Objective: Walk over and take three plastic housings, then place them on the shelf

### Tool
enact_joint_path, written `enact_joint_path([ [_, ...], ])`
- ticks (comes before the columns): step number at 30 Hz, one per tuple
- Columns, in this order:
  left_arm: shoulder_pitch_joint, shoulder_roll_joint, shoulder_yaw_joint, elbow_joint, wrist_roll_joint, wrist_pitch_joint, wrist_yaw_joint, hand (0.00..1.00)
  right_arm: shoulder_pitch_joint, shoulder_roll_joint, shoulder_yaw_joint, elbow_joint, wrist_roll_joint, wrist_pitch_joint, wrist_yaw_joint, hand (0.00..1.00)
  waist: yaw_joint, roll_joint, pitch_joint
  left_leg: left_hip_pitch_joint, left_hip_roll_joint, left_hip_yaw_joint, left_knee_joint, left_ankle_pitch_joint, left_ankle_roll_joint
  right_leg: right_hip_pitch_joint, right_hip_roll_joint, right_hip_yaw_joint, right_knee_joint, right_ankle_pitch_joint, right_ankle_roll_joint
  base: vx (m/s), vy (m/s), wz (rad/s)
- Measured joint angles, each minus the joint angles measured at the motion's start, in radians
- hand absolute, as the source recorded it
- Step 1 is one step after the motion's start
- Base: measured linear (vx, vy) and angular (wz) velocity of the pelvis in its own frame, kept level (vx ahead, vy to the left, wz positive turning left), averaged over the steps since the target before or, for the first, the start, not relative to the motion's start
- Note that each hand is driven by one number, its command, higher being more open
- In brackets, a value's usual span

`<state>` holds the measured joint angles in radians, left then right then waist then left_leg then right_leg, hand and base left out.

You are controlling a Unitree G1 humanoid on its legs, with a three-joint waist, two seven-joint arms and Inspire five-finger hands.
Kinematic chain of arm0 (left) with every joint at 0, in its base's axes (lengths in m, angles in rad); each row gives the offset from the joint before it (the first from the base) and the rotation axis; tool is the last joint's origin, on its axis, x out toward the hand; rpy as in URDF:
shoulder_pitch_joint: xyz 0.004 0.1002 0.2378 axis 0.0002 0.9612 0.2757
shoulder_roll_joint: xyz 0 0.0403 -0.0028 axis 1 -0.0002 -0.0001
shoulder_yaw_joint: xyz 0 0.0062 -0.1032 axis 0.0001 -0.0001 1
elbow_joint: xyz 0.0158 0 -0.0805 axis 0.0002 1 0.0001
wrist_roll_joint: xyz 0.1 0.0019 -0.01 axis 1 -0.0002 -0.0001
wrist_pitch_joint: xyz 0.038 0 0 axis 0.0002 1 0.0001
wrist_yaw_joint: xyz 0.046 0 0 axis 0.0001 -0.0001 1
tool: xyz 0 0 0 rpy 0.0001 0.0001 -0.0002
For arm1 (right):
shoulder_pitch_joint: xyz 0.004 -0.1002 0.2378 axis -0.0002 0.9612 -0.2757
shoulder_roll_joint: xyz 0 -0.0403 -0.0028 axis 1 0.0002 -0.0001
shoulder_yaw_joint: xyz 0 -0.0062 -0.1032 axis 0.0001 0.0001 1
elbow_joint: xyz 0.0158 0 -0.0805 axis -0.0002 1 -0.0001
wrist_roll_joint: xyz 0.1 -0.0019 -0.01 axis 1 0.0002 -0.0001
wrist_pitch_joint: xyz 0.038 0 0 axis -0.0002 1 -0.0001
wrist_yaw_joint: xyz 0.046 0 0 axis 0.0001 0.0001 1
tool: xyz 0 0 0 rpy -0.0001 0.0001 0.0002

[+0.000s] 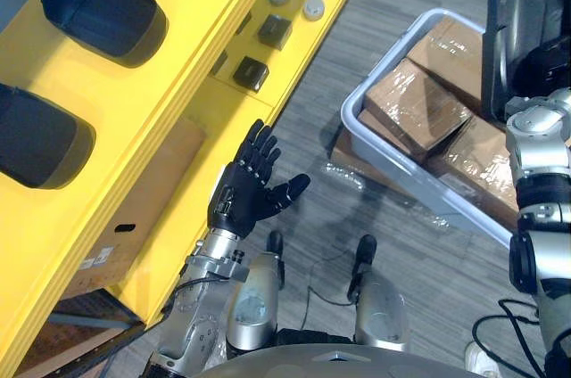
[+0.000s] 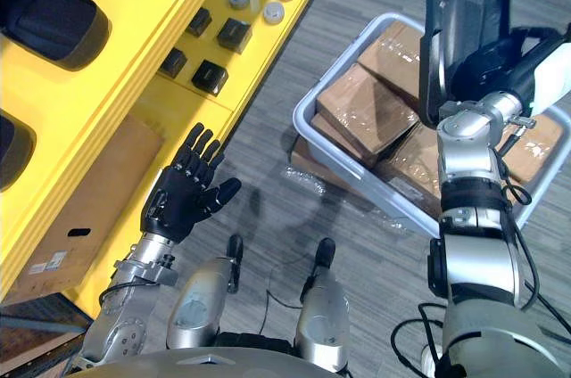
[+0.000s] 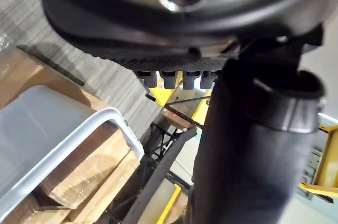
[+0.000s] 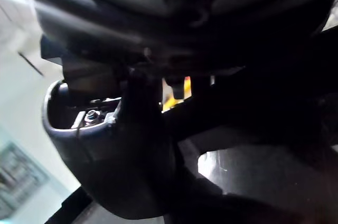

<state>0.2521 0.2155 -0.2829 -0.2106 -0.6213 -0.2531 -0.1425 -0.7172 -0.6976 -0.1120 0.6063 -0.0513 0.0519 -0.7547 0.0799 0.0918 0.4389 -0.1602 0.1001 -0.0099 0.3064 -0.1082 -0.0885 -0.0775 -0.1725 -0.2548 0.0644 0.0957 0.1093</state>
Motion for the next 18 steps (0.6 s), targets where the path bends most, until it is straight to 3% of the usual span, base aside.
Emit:
enact_joint_path([
  [4, 0.001, -0.003, 0.024, -0.04, -0.013, 0.045, -0.043, 1.0, 0.14, 0.035, -0.011, -0.231, -0.141, -0.085, -0.011, 0.0, -0.003, -0.029, -0.092, 0.048, 0.017, 0.011, -0.027, -0.013, -0.012, 0.052, 0.019, -0.001, -0.052, 0.003, 0.001, 0.11, -0.021, -0.08],
  [10, -0.065, -0.013, -0.022, -0.073, -0.053, 0.149, -0.103, 1.0, 0.281, 0.17, 0.035, -0.394, -0.316, -0.139, -0.005, 0.0, -0.008, -0.063, -0.19, 0.109, 0.03, 0.039, -0.068, -0.022, -0.02, 0.1, 0.032, 0.009, -0.094, 0.008, 0.002, 0.07, -0.007, -0.11],
  [13, -0.131, -0.02, -0.071, -0.071, -0.053, 0.196, -0.081, 1.0, 0.311, 0.23, 0.084, -0.431, -0.379, -0.169, 0.005, 0.0, -0.025, -0.067, -0.194, 0.131, 0.032, 0.051, -0.073, -0.023, -0.021, 0.12, 0.035, 0.014, -0.115, 0.021, 0.002, 0.0, 0.01, -0.13],
  [18, -0.228, -0.066, -0.107, 0.035, -0.078, 0.282, 0.038, 1.0, 0.368, 0.298, 0.156, -0.504, -0.415, -0.206, 0.025, 0.0, -0.042, -0.068, -0.24, 0.155, 0.031, 0.073, -0.087, -0.024, -0.022, 0.129, 0.038, 0.031, -0.127, 0.025, 0.003, -0.01, 0.016, -0.13],
])
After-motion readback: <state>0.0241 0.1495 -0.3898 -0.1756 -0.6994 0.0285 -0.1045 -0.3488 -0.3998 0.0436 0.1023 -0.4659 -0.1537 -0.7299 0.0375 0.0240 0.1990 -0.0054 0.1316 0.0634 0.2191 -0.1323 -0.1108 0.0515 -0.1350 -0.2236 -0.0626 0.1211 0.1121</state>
